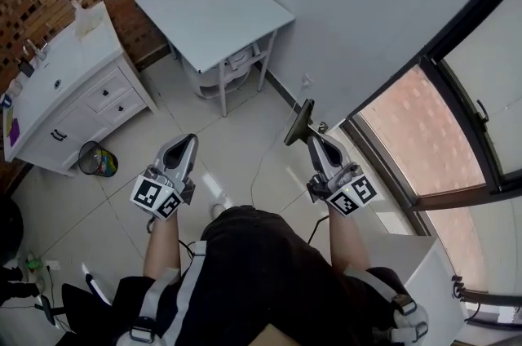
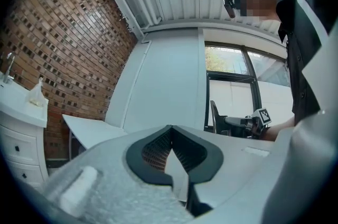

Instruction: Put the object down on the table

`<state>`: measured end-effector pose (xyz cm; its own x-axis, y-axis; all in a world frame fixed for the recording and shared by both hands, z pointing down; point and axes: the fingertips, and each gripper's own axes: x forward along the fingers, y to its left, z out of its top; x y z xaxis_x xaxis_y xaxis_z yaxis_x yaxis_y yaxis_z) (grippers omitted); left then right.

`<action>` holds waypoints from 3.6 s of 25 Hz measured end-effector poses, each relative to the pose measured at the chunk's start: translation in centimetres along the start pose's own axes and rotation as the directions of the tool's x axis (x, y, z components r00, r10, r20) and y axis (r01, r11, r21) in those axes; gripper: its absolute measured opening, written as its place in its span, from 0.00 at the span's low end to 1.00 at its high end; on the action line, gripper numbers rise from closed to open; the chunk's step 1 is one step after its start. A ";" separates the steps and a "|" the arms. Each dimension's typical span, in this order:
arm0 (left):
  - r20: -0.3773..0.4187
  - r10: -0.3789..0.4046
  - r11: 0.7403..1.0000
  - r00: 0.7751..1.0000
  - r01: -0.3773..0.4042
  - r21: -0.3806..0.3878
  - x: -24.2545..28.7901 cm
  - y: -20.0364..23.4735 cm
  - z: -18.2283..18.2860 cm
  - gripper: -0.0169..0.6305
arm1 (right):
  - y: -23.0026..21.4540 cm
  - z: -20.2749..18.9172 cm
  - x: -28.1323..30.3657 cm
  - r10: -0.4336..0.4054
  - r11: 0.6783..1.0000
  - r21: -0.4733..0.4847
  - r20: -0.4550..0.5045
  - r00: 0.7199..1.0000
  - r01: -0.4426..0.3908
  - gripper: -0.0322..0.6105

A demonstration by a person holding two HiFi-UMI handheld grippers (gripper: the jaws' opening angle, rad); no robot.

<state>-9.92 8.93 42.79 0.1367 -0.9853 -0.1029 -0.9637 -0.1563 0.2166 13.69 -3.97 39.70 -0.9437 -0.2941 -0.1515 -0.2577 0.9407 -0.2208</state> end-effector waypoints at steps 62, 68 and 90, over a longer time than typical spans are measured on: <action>0.010 0.289 0.957 0.957 -0.289 0.029 5.5 20.0 2.2 0.03 | -6.4 -5.9 31.6 0.392 0.906 0.174 0.004 0.920 -0.387 0.05; -0.002 0.289 0.957 0.957 -0.289 0.008 7.2 20.3 0.9 0.03 | -9.4 -7.0 31.5 0.340 0.917 0.215 0.016 0.940 -0.335 0.05; 0.062 0.167 0.984 0.984 -0.171 0.058 15.9 36.4 5.2 0.03 | -11.8 -5.8 46.8 0.292 0.948 0.129 0.004 0.957 -0.290 0.05</action>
<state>-44.05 -12.08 44.00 -0.0409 -0.9913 -0.1250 -0.9845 0.0186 0.1745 -28.65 -27.84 40.79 -0.9771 -0.0077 -0.2128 0.0556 0.9555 -0.2896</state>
